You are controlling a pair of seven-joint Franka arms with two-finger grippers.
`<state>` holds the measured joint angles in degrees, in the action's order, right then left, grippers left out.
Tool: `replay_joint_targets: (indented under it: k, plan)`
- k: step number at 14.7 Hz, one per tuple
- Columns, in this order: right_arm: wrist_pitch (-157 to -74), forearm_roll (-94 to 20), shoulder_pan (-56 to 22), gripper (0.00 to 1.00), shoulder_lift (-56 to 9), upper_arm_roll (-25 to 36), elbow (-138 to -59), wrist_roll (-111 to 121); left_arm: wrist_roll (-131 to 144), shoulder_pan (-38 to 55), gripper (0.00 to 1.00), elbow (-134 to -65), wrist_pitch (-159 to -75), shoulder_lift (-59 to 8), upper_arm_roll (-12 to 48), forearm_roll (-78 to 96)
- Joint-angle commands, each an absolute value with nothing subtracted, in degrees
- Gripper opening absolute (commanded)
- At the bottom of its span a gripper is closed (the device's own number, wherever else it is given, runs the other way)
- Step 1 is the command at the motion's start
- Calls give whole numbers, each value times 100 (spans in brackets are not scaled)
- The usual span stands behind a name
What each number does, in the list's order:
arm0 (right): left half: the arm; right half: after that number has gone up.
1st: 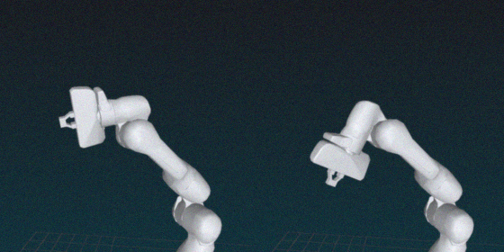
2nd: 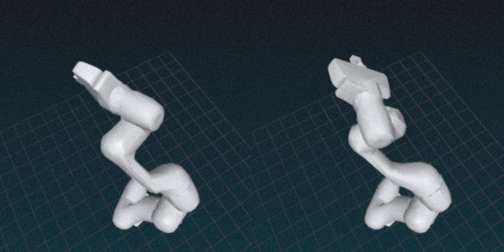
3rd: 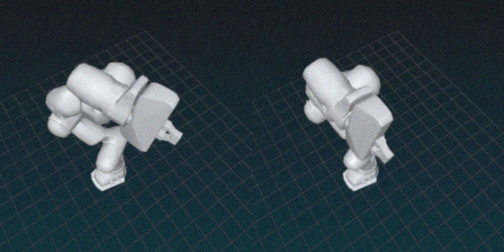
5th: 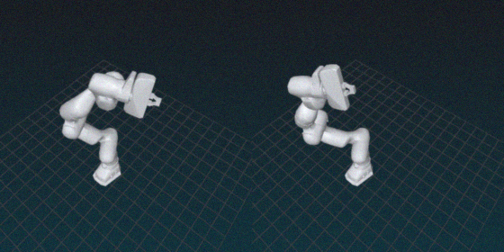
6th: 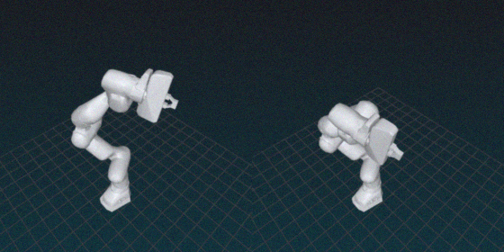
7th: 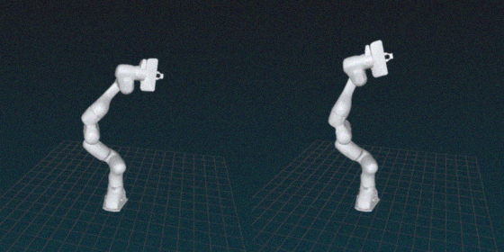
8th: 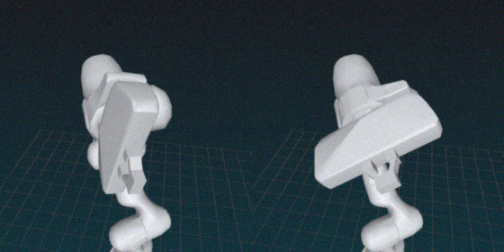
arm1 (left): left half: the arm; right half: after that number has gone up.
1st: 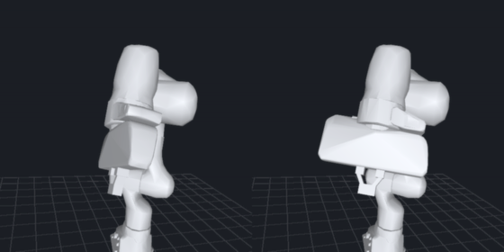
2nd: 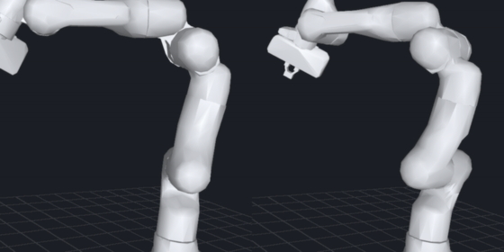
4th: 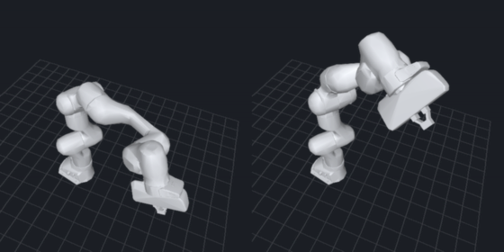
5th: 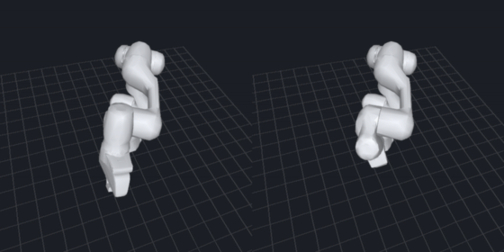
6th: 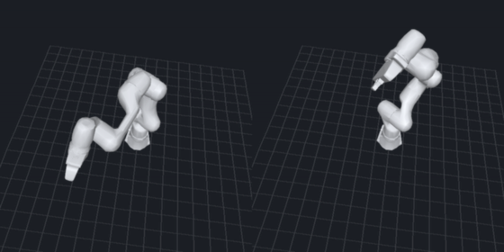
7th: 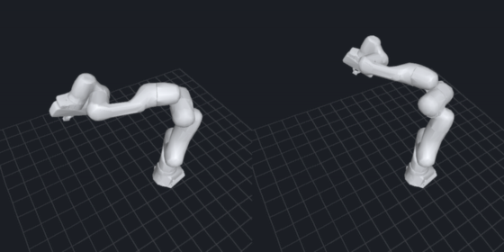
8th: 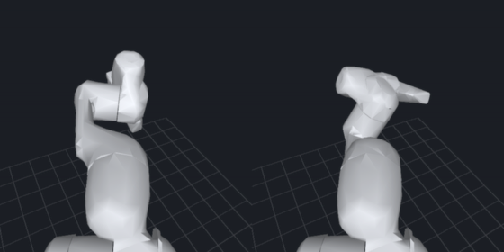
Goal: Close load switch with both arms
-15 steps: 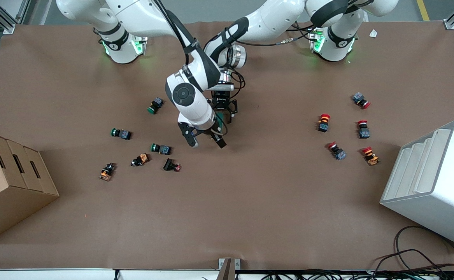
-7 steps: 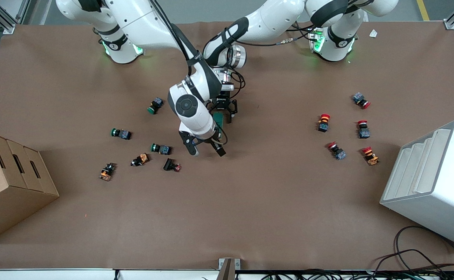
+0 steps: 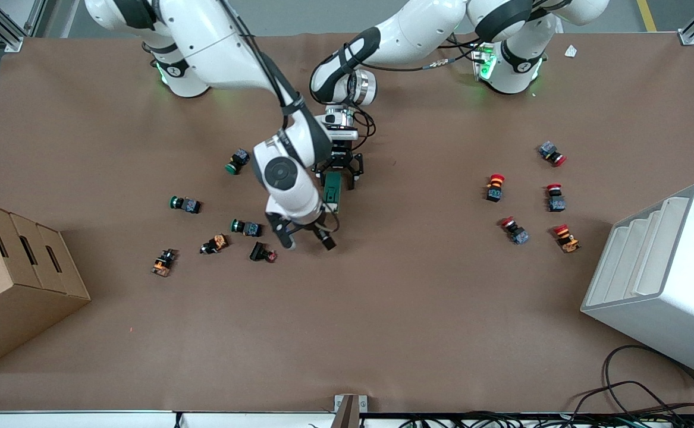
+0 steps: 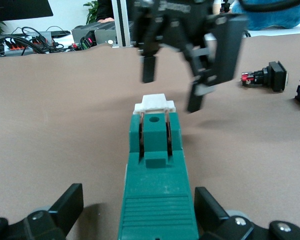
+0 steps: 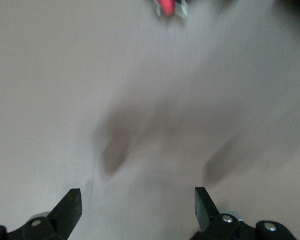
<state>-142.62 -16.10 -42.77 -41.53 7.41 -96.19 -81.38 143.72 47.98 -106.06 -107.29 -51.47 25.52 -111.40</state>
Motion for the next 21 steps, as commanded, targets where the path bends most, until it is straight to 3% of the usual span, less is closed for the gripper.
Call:
replay_joint_targets:
  k: [1, 3, 8, 11, 14, 18, 21]
  plan:
    - [-13301, -1494, -3614, 100, -4044, 650, -9142, -7114, 14353, 4808, 99, -10494, -10767, -5195, 2531, -11154]
    - [-12852, -1477, -3263, 100, -3781, 650, -9132, -6036, 14134, 4764, 99, -10477, -10793, -5037, 2662, -10848]
    - [-11586, -1381, -2129, 100, -3042, 747, -9141, -2862, 12588, 4711, 99, -9572, -10784, -4563, 3006, -8607]
    - [-10874, -688, -1645, 100, -2542, 922, -9105, -1463, 11974, 4361, 99, -9387, -10793, -4159, 3076, -7895]
    - [-10460, 7, -1258, 100, -2154, 958, -9088, -566, 10359, 3842, 99, -9046, -10819, -3640, 3120, -6640]
    - [-10099, 79, -765, 100, -1715, 984, -9053, 298, 8557, 2956, 100, -8482, -10776, -2929, 3120, -4891]
    - [-9871, 106, -449, 100, -1486, 1037, -8869, 772, 7036, 1998, 100, -8455, -10618, -2261, 3111, -3888]
